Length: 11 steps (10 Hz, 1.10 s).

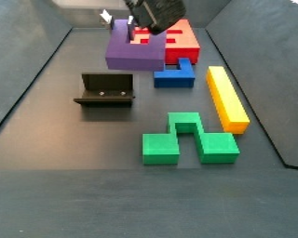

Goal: Pick up the purple object. Move up. Place the purple object on the fixture. Regrasp the purple object. Move to above the board. Insert the purple object.
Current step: Place the purple object on the fixture.

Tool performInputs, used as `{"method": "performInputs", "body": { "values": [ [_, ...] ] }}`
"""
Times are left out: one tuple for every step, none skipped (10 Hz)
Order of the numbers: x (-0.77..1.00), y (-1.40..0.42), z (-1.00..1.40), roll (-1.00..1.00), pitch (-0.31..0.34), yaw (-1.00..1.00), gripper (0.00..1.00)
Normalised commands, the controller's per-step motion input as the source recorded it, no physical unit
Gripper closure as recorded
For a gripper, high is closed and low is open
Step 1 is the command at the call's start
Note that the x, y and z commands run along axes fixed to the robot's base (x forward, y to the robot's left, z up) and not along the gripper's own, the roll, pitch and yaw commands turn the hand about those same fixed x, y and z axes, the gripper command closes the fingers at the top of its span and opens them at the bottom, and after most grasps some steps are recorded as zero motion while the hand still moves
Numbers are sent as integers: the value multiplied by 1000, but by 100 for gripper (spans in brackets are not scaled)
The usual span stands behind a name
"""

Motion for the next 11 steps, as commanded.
{"method": "performInputs", "body": {
  "values": [
    [649, 80, -340, -437, 311, 189, 100],
    [631, 0, -217, -500, 331, 200, 100],
    [594, 0, -83, -526, 331, 214, 100],
    [551, 0, -49, -549, 357, 260, 100],
    [591, 0, 0, -677, 311, 169, 100],
    [631, 0, 23, -720, 263, 103, 100],
    [589, 51, -51, -877, 103, 83, 100],
    [449, 320, -260, -831, -211, -23, 100],
    [500, 291, -246, -683, -171, -29, 100],
    [543, 320, -49, -637, -60, 0, 100],
    [594, 154, 83, -394, 51, 0, 100]
  ]
}}
